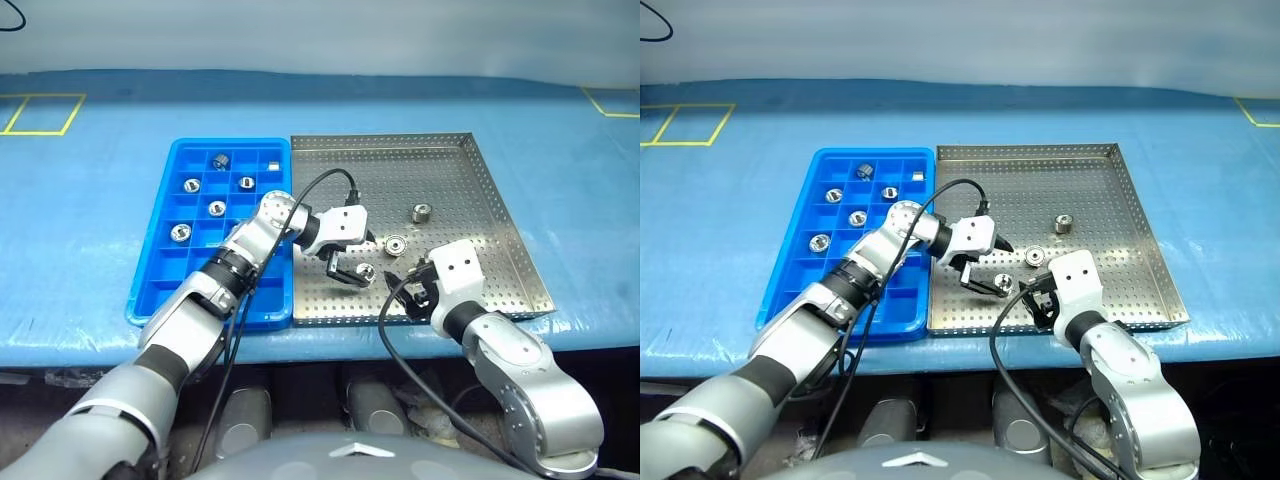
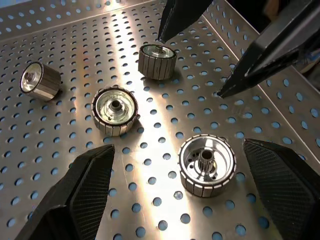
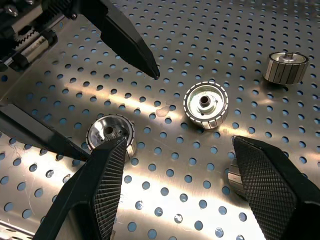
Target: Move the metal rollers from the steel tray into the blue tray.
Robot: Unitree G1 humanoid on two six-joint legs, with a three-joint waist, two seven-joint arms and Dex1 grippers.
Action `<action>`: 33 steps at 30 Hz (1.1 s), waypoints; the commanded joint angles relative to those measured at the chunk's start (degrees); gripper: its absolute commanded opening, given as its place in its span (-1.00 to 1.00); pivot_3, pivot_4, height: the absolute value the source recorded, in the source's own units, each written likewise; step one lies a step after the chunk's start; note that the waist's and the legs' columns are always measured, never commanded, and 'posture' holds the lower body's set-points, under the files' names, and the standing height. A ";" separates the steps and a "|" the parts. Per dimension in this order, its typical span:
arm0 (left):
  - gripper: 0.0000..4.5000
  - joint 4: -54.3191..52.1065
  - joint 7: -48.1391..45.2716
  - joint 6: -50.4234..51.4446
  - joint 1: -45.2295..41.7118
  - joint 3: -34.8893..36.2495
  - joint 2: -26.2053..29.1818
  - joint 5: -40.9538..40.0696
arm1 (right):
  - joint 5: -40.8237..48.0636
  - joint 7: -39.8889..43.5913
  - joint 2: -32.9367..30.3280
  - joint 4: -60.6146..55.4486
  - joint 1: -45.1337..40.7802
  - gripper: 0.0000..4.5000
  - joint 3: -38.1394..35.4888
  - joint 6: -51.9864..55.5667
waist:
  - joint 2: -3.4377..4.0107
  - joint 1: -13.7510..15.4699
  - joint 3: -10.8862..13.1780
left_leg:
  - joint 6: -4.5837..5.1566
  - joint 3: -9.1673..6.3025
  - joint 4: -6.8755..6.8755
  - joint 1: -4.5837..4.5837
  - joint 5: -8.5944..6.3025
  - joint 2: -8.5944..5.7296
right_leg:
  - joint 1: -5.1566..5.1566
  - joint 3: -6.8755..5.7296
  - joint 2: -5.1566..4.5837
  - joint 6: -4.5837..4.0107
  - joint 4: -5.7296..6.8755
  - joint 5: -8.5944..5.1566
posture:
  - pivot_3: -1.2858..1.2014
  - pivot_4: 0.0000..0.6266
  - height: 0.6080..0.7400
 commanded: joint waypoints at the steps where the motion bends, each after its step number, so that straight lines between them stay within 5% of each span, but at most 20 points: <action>1: 1.00 0.74 -3.51 -1.28 -1.44 -1.06 -0.72 1.34 | 0.44 -0.85 0.15 -2.36 0.05 0.60 -0.45 -1.39 | 0.00 -0.21 0.00 | 0.03 0.00 0.07 -0.01 -0.02 0.00 | 0.02 0.01 0.00 -0.01 0.01 -0.01 | -0.11 -0.52 1.00; 7: 0.92 2.40 -3.58 -1.73 -1.21 -1.99 -0.86 4.39 | 0.67 -1.73 0.37 -2.57 0.39 0.61 -0.62 -1.52 | 0.00 -1.12 0.00 | 0.08 0.03 0.38 -0.07 -0.05 -0.01 | 0.06 0.07 0.00 -0.03 0.06 -0.01 | -0.11 -0.52 1.00; 16: -0.25 0.22 -0.44 -0.14 0.21 0.88 -0.51 4.24 | 1.01 -1.94 0.14 -1.46 -0.79 0.62 -0.43 -1.91 | 0.00 -1.46 0.00 | 0.10 0.03 0.41 -0.06 -0.06 -0.01 | 0.07 0.10 0.01 0.12 0.09 0.07 | -0.08 -0.52 1.00; 22: -0.25 -9.43 6.21 5.37 3.06 8.80 1.76 0.22 | 1.72 -1.32 -0.39 -0.15 -3.96 0.62 1.79 -1.77 | 0.02 -1.30 0.01 | 0.11 0.03 0.41 -0.06 -0.06 0.00 | 0.04 0.11 0.00 0.26 0.13 0.16 | -0.04 -0.52 1.00; 33: -0.25 -45.77 26.27 24.86 21.43 25.53 14.23 0.72 | 3.52 4.23 -0.90 11.05 -20.08 0.62 15.25 -6.86 | 0.04 1.65 0.03 | 0.10 -0.04 0.36 0.05 -0.06 0.01 | 0.03 0.04 0.00 0.15 0.36 0.11 | 0.10 -0.52 1.00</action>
